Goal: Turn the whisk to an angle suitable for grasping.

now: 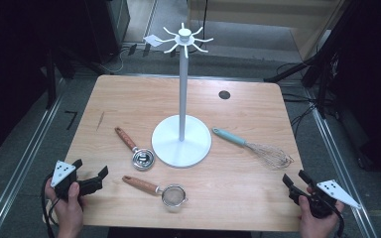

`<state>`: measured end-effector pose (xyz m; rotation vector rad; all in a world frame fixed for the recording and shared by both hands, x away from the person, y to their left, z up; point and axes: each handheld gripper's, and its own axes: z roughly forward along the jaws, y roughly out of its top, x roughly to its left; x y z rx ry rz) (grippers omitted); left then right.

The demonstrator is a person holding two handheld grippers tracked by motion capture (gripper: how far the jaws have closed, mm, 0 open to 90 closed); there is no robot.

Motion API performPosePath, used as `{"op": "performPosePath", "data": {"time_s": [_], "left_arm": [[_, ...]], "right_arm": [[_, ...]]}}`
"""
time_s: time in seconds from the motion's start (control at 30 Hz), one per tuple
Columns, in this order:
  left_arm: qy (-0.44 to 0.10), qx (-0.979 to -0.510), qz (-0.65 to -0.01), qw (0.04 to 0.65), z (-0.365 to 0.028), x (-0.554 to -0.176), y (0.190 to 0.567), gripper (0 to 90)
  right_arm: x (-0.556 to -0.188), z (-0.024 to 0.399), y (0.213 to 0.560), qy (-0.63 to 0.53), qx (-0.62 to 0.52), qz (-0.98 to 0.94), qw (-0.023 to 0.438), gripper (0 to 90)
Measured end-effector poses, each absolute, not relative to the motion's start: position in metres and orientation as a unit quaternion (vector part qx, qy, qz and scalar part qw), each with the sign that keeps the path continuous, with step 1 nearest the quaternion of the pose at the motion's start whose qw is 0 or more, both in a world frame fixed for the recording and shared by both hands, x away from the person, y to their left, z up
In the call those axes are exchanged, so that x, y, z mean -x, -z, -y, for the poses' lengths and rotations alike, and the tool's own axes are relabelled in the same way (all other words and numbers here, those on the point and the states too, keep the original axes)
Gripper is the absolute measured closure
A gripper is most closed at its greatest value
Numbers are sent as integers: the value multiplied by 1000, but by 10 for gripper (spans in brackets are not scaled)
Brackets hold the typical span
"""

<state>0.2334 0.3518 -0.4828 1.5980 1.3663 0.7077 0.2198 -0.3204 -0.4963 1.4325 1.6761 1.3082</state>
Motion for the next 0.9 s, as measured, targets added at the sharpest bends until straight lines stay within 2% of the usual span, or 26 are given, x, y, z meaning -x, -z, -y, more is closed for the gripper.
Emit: {"op": "performPosePath", "data": {"time_s": [0.23, 0.37, 0.43, 0.5, 0.63, 0.9], "left_arm": [[-280, -647, -550, 447, -352, -234, 483, 1], [-278, -649, -551, 445, -351, -235, 483, 1], [-279, -648, -550, 446, -351, -235, 483, 1], [-280, -648, -550, 446, -351, -234, 483, 1], [-278, -648, -550, 447, -351, -234, 483, 1], [-278, -649, -550, 446, -351, -235, 483, 1]], "right_arm": [[-232, 310, 481, -461, -487, -682, 292, 400], [-240, 304, 473, -438, -460, -736, 234, 378], [-242, 300, 472, -421, -453, -752, 230, 378], [-250, 289, 472, -382, -426, -791, 216, 301], [-257, 278, 471, -355, -411, -812, 212, 303], [-271, 263, 459, -325, -382, -841, 202, 363]]}}
